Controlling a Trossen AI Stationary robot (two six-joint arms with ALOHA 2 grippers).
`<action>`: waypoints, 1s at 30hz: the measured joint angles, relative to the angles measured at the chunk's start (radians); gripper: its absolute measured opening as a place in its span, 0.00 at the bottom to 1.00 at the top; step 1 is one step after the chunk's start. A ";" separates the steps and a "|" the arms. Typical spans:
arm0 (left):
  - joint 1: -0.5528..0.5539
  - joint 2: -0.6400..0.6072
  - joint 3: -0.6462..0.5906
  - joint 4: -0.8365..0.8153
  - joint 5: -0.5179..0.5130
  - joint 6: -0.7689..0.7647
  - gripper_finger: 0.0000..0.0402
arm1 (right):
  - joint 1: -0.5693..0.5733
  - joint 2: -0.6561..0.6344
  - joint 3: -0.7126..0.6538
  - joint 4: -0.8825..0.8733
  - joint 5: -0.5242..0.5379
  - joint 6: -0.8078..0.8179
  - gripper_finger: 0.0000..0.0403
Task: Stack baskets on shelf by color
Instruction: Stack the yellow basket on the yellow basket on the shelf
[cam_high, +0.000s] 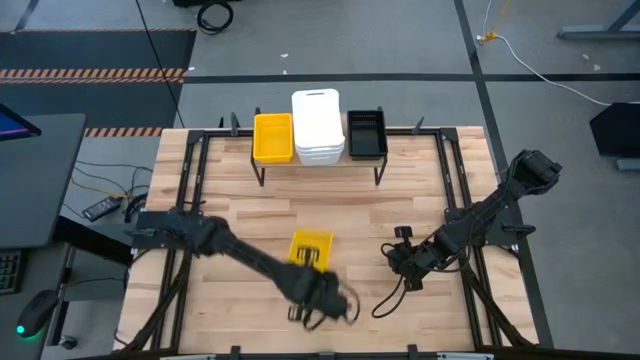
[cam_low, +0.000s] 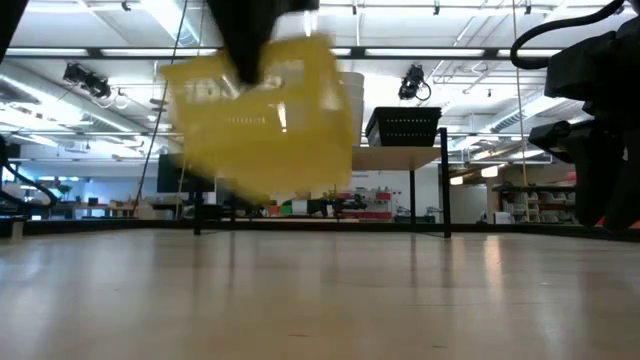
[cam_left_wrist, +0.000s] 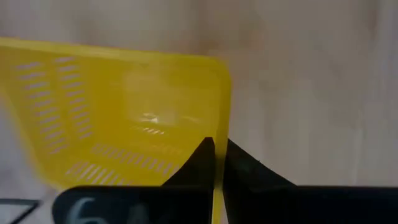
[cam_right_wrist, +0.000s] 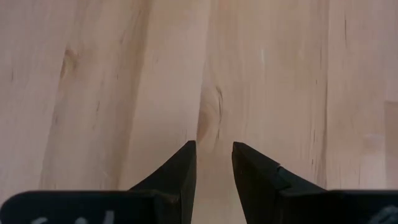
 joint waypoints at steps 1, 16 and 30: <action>0.016 -0.027 0.000 0.002 -0.019 -0.001 0.03 | 0.000 0.000 0.000 -0.001 0.000 0.000 0.27; 0.182 -0.406 0.002 -0.001 -0.227 0.066 0.03 | -0.011 0.000 0.000 -0.003 0.019 -0.001 0.27; 0.344 -0.566 0.000 -0.001 -0.364 0.220 0.04 | -0.011 0.000 0.000 -0.003 0.019 0.000 0.27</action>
